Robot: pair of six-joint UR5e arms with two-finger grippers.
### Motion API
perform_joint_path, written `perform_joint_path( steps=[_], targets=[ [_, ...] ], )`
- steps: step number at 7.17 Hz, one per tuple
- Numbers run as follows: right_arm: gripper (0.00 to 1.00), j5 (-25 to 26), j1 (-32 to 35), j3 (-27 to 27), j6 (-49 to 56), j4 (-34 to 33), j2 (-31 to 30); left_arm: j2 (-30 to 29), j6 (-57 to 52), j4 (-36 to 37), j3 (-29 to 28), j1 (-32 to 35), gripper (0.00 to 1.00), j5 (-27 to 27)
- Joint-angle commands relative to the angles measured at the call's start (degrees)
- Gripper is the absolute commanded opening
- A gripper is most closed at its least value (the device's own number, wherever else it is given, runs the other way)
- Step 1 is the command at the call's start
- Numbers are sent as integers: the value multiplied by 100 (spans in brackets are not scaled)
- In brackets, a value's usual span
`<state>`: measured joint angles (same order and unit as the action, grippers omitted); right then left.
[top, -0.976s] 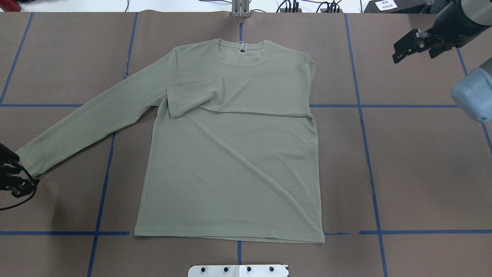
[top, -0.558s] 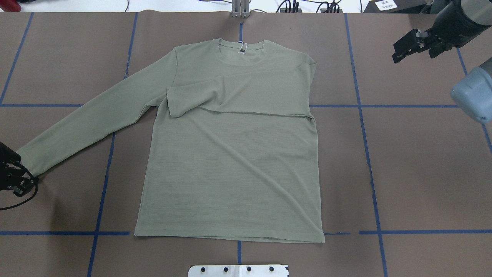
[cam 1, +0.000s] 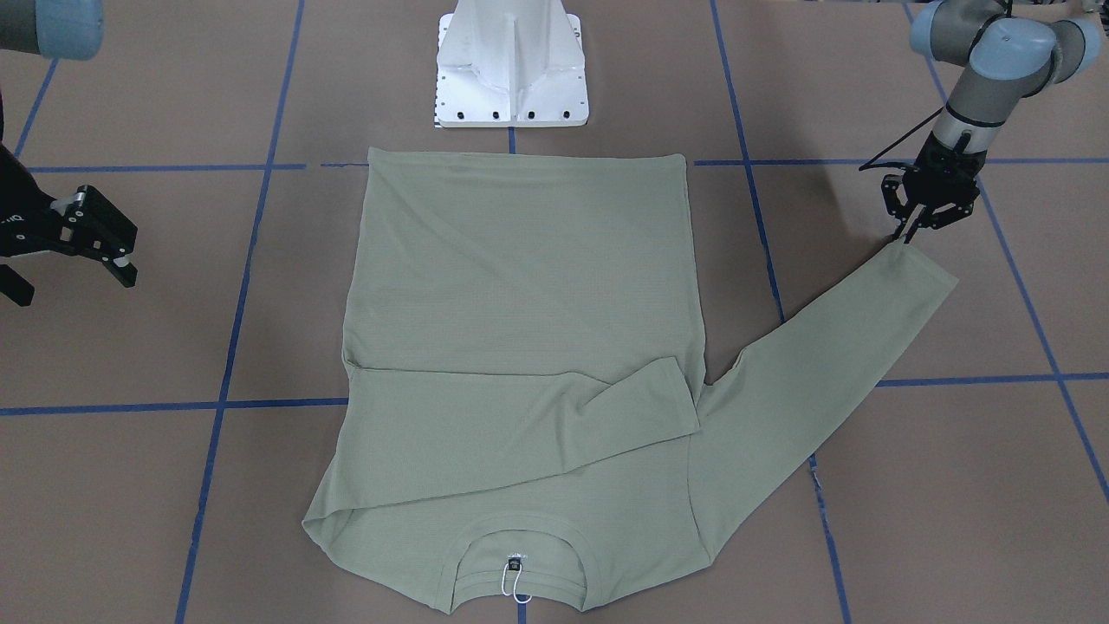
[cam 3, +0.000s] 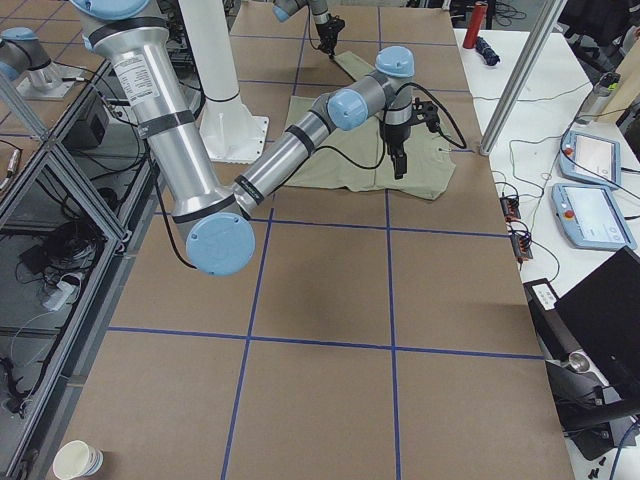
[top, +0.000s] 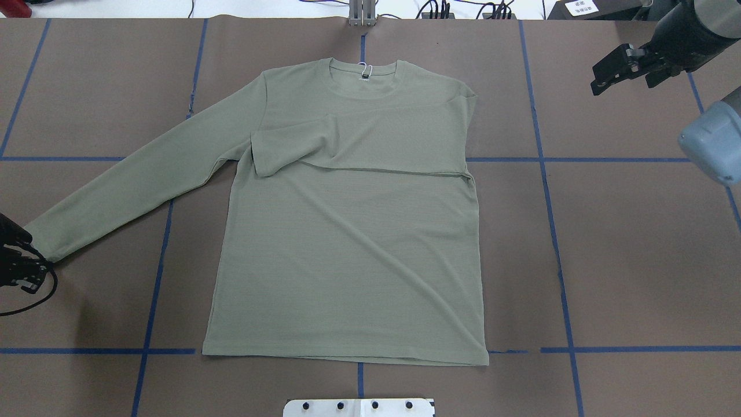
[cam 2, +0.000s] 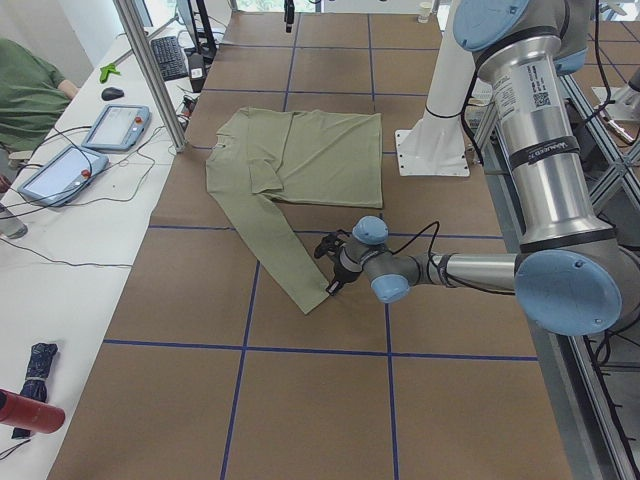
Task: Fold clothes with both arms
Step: 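Carry the sleeve with the left gripper across the shirt toward the right gripper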
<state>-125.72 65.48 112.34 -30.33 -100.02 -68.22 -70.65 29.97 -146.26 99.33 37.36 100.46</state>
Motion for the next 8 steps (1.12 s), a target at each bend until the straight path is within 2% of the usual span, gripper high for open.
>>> perform_joint_path(
  steps=[1, 2, 3, 4, 5, 6, 8],
  targets=[
    [100, -49, 9, -2, 70, 44, -146, -45, -17, -25, 155, 69, 0, 17],
    [100, -49, 17, -2, 262, 53, -252, -72, -9, -16, 548, 174, 0, 18],
    [100, -67, 174, -28, 717, -25, -340, -159, -9, 36, 848, 636, 0, 105],
    [100, -102, 367, -28, 1095, -35, -532, -586, 9, 367, 1051, 1128, 0, 471],
    [100, -163, 526, -37, 1560, -35, -752, -1348, 61, 1371, 1279, 1455, 0, 814],
    [100, -181, 745, -54, 2026, -44, -919, -2147, 105, 2634, 1578, 1476, 0, 817],
    [100, -190, 878, -63, 2538, -35, -1210, -3991, 1277, 4274, 1468, 1415, 0, 817]
  ],
)
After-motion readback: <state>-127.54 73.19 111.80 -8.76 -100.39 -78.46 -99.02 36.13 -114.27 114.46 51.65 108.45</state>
